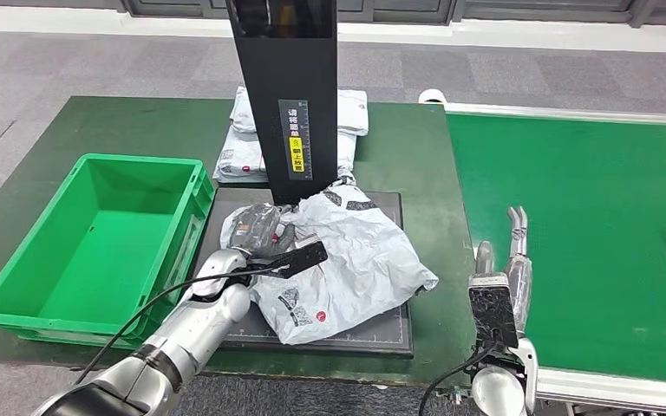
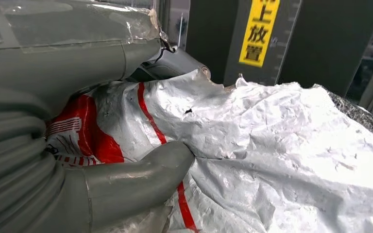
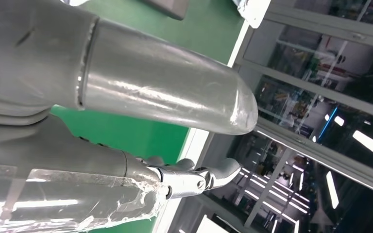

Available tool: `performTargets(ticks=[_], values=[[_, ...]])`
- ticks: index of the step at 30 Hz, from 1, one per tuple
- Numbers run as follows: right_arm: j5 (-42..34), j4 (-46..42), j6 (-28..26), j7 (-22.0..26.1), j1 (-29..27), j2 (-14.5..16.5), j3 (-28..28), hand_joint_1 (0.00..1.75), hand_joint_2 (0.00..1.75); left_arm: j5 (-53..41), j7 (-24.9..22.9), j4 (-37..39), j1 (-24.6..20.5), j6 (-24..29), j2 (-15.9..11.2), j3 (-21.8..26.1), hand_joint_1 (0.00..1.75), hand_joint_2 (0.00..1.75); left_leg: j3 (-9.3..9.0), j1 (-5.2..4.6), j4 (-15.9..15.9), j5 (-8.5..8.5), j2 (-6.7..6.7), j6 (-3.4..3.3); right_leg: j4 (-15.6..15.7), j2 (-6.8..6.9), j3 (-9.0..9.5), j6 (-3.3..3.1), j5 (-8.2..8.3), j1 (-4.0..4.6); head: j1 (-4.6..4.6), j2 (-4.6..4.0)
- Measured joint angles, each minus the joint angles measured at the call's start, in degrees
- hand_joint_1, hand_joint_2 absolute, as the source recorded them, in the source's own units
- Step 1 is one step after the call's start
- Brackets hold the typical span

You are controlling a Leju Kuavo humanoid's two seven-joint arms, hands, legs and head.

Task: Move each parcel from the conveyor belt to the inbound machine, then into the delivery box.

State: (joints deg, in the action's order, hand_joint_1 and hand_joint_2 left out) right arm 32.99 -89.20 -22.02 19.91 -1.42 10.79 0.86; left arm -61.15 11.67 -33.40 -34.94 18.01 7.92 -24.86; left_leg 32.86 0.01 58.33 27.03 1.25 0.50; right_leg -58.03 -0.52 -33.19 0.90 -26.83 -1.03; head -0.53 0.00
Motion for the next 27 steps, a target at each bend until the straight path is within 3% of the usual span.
performTargets(ticks=[4,7,11,15,18,23,27], values=[[0.0,-0.3,0.0,0.0,-0.2,0.3,-0.6,0.0,0.0,-0.2,-0.1,-1.0,0.3,0.7,-0.2,0.7,1.75,1.75,0.12,0.0,0.0,0.0,0.0,0.0,0.0,0.0,-0.11,0.0,0.0,0.0,0.01,0.0],[0.1,-0.5,0.0,0.0,-0.3,0.5,-0.9,0.0,0.0,-1.1,-1.5,-2.5,0.7,6.0,-0.4,1.8,1.75,1.75,0.18,0.0,0.0,0.0,-0.03,0.0,0.0,-0.02,-0.18,0.0,0.0,0.0,0.0,0.0],[-1.2,-0.6,0.4,-0.1,-0.7,0.5,-1.3,0.0,0.0,-10.6,-10.7,-9.9,1.2,17.0,-2.7,5.6,1.75,1.75,0.23,0.05,0.0,0.0,-0.12,0.01,0.0,-0.11,-0.26,-0.03,0.02,0.04,-0.01,0.0],[-2.2,-0.6,0.4,0.1,-1.0,0.5,-1.5,0.0,0.0,-22.9,-17.3,-19.6,2.3,20.0,-5.8,12.1,1.75,1.75,0.25,0.12,0.0,0.0,-0.16,0.04,0.0,-0.21,-0.3,-0.05,0.01,0.1,0.0,0.0],[-2.4,-0.6,0.3,0.2,-1.1,0.5,-1.5,0.0,0.0,-27.6,-25.4,-25.4,3.6,21.4,-10.0,15.3,1.75,1.75,0.29,0.19,-0.1,-0.01,-0.19,0.12,-0.1,-0.3,-0.32,-0.1,-0.01,0.17,-0.02,0.0],[-2.5,-0.6,0.1,0.0,-1.9,0.5,-1.6,0.0,0.0,-28.6,-43.6,-31.7,6.6,21.3,-21.7,15.0,1.75,1.75,0.23,0.22,-0.1,0.05,-0.43,0.22,-0.1,-0.54,-0.45,-0.19,-0.03,0.2,0.01,0.0],[-2.4,-0.7,0.3,-0.4,-2.6,0.5,-1.8,0.0,0.0,-28.6,-45.6,-32.5,9.1,19.3,-26.9,15.0,1.75,1.75,0.26,0.22,-0.1,0.05,-0.28,0.23,-0.1,-0.4,-0.41,-0.26,-0.09,0.21,-0.01,0.0]])
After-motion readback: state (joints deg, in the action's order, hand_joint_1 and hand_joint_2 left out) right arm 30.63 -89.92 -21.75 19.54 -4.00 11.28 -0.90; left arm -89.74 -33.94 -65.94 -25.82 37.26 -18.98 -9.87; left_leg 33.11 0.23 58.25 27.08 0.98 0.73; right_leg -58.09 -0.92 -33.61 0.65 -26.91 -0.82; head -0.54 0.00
